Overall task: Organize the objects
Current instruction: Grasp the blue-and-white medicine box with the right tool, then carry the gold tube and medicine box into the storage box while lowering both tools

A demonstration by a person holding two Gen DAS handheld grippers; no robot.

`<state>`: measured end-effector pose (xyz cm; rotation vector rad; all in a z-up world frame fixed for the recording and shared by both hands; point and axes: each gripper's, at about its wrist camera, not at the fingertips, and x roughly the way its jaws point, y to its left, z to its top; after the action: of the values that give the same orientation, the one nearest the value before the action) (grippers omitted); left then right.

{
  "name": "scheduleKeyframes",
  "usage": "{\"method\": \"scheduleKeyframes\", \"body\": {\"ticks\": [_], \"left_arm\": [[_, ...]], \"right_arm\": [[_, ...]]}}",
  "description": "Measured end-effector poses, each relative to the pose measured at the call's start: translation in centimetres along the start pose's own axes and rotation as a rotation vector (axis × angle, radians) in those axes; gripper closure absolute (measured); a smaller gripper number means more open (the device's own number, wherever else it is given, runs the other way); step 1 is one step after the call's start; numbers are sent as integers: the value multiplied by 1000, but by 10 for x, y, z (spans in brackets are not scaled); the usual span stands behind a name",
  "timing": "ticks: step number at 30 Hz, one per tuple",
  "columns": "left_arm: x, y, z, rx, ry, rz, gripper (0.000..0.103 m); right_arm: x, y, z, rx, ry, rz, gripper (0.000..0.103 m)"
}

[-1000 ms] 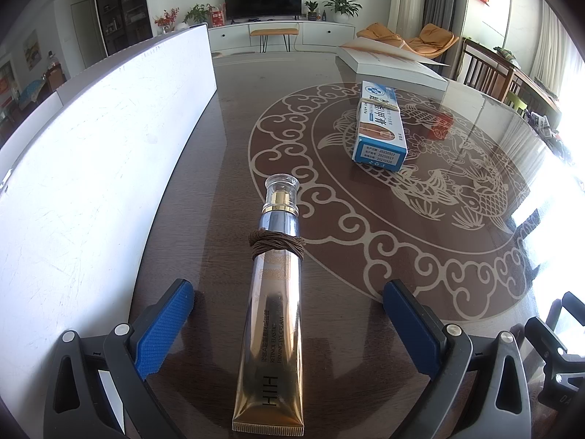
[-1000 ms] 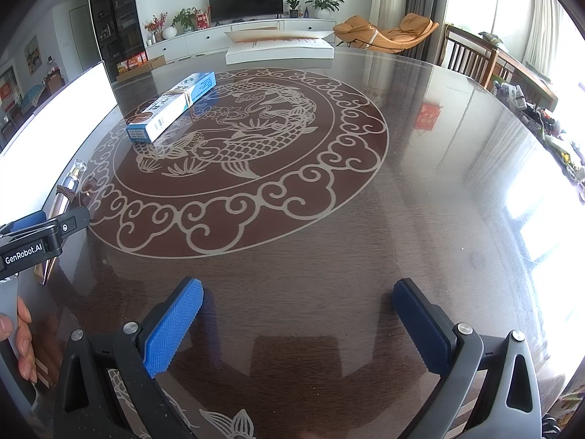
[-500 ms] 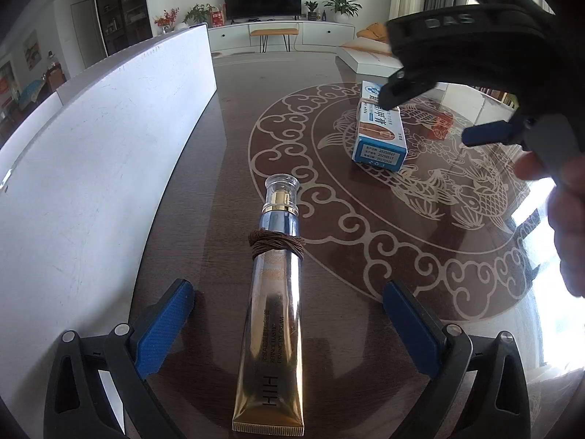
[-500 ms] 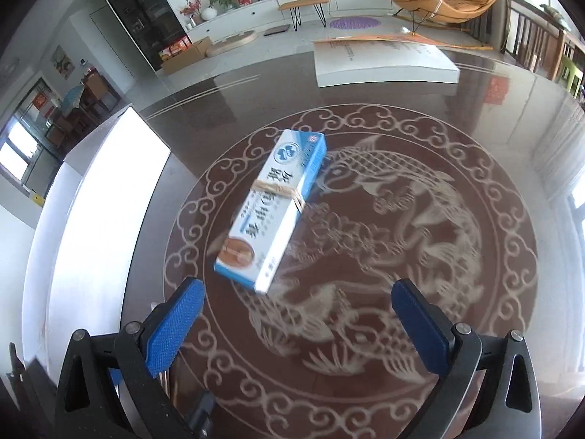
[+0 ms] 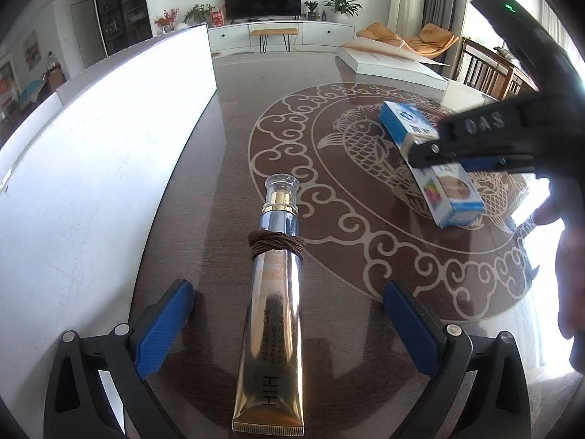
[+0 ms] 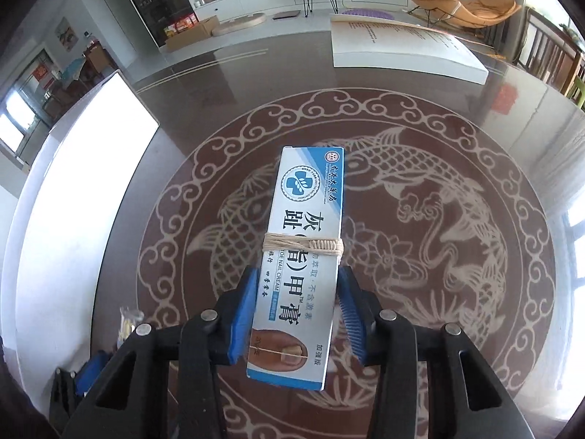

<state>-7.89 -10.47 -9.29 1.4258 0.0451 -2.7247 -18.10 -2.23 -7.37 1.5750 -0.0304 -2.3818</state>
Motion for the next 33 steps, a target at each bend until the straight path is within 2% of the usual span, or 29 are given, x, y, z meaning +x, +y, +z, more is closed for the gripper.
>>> {"method": "scheduleKeyframes", "body": {"ticks": [5, 7, 10, 11, 12, 14, 16, 17, 18, 21, 25, 29, 31, 33], "left_arm": [[0, 0, 0, 4, 8, -9, 0], [-2, 0, 1, 48, 52, -40, 0], [-3, -3, 0, 89, 72, -62, 0], [-3, -3, 0, 91, 58, -62, 1], [-4, -3, 0, 95, 31, -63, 10], [-10, -2, 4, 98, -22, -59, 76], [-10, 5, 7, 71, -19, -92, 79], [-12, 9, 6, 53, -22, -107, 79], [-16, 12, 2, 36, -27, -125, 79], [-45, 20, -13, 0, -102, -179, 79], [-99, 28, -26, -38, -209, -271, 79], [-158, 49, -26, -95, -302, -349, 79], [-190, 71, -23, -123, -356, -347, 79], [-214, 100, -19, -149, -399, -307, 79]], "right_arm": [[-36, -17, -70, -59, 4, 4, 59], [-52, -30, -100, -60, 14, 3, 58], [-69, -42, -131, -62, 34, -37, 58], [-71, -44, -136, -72, 40, -58, 53], [-74, -45, -138, -81, 45, -71, 44], [-75, -43, -134, -86, 32, -72, 41], [-71, -43, -127, -74, 42, -61, 41], [-66, -44, -124, -68, 63, -49, 47], [-63, -44, -121, -65, 77, -54, 59], [-73, -44, -129, -62, 58, -76, 59], [-109, -38, -140, -44, -14, -18, 59], [-149, -8, -133, -83, -83, 47, 59], [-169, 18, -124, -114, -118, 99, 59], [-183, 52, -111, -152, -145, 161, 59]]}}
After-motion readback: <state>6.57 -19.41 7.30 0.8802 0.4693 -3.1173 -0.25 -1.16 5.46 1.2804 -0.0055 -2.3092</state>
